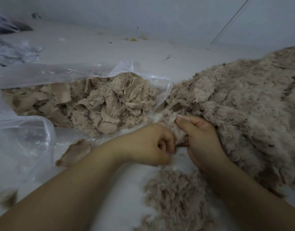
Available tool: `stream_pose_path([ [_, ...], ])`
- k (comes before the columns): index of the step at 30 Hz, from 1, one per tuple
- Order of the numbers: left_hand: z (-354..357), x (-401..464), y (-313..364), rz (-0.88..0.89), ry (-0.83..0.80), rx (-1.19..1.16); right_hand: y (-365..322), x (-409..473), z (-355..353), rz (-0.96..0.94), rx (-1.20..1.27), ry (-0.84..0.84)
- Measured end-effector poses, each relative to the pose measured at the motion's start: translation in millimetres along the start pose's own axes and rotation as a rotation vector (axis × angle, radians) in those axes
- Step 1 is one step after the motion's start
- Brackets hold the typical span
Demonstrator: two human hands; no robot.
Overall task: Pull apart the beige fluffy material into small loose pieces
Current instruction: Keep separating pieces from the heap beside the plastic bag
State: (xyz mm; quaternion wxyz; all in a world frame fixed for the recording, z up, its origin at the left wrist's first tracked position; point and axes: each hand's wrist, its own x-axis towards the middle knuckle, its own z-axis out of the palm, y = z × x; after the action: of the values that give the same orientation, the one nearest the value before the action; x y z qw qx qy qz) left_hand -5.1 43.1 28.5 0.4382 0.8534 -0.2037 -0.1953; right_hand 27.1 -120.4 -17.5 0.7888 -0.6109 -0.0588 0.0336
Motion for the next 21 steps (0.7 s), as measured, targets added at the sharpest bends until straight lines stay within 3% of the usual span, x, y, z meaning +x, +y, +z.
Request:
stream_pose_path([
  [3,4,-8,8,0.01,-0.344,0.003,0,0,0,-0.005,-0.004,0.009],
  [4,4,-9,9,0.023,-0.381,-0.034,0,-1,0,-0.007,-0.014,0.012],
  [5,2,-10,10,0.038,-0.331,-0.069,0,0,0,-0.016,-0.027,0.011],
  [9,-4,0,5,0.058,0.301,-0.271,-1,-1,0,-0.037,-0.05,-0.012],
  [11,0,5,2,0.043,0.491,-0.256,-1,-2,-1,-0.03,-0.048,-0.019],
  [14,9,10,1,0.018,0.526,-0.264,-2,-2,-1,-0.028,-0.045,-0.037],
  [18,1,11,-4,-0.008,0.522,-0.617,-4,-2,1,-0.053,-0.08,-0.044],
  [21,-1,10,-5,-0.041,0.509,-0.667,-6,-2,1,-0.041,-0.024,-0.054],
])
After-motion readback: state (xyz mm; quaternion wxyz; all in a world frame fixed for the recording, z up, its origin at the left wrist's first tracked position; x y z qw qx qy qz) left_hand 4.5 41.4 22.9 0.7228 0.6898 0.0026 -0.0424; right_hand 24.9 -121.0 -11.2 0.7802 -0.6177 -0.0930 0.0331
